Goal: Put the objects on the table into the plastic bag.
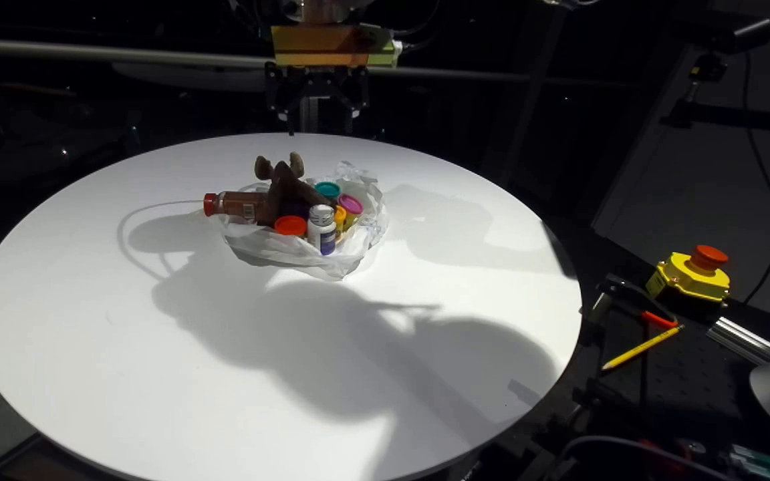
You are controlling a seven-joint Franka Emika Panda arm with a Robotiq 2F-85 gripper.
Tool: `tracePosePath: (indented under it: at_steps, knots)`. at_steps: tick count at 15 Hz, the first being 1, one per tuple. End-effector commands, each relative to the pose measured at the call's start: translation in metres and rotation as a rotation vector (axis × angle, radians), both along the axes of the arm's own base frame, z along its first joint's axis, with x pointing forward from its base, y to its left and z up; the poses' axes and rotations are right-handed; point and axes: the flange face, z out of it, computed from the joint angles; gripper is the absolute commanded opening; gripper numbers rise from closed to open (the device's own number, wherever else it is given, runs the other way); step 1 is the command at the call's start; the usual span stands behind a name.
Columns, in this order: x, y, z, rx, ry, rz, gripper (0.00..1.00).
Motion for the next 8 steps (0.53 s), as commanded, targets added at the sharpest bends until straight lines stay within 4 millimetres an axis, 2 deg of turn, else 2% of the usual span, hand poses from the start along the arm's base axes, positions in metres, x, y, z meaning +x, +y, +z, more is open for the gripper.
tracePosePath:
  at_steps: [1, 5, 8]
  knots:
    - [-0.029, 0.008, 0.061, -0.083, 0.163, 0.088, 1.00]
    - [-0.070, 0.022, 0.132, -0.143, 0.352, 0.222, 1.00]
    - [-0.103, 0.032, 0.178, -0.183, 0.418, 0.287, 1.00]
